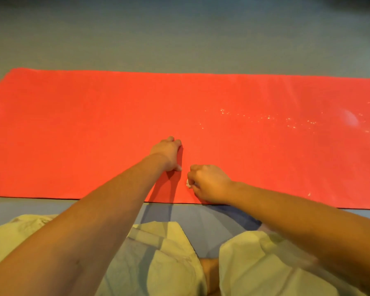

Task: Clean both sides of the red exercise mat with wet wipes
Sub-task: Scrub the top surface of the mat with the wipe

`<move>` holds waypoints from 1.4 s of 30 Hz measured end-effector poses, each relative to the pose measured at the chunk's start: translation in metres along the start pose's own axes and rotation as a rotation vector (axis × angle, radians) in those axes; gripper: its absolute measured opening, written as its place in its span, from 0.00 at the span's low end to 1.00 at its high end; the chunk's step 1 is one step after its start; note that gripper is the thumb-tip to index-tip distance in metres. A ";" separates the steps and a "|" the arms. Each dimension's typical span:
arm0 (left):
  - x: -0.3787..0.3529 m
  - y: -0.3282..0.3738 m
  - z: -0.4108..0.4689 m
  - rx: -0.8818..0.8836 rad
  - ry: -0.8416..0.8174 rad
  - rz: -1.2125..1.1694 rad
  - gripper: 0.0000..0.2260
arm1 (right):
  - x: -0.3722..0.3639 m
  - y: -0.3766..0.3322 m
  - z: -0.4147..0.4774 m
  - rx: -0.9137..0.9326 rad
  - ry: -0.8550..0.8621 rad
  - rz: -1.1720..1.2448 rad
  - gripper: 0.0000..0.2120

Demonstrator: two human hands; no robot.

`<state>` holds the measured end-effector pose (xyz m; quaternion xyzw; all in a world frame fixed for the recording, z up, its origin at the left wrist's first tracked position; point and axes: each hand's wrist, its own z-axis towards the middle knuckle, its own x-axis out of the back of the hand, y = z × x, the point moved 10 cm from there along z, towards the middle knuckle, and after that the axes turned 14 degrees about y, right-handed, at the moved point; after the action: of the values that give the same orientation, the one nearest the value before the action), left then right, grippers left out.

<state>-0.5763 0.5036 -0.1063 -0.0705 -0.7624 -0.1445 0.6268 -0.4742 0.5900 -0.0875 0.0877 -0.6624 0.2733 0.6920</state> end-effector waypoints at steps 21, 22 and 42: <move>-0.002 0.004 0.014 -0.039 -0.029 0.065 0.58 | -0.003 -0.021 -0.048 0.286 -0.009 0.072 0.05; -0.004 0.003 0.017 -0.037 -0.042 0.057 0.59 | 0.000 -0.016 -0.041 0.285 -0.003 0.083 0.05; 0.006 0.001 0.046 -0.027 0.047 -0.016 0.47 | 0.004 0.035 0.017 0.179 0.094 0.008 0.09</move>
<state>-0.6202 0.5181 -0.1079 -0.0695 -0.7460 -0.1614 0.6423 -0.5068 0.6121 -0.0904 0.1339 -0.6023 0.3380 0.7107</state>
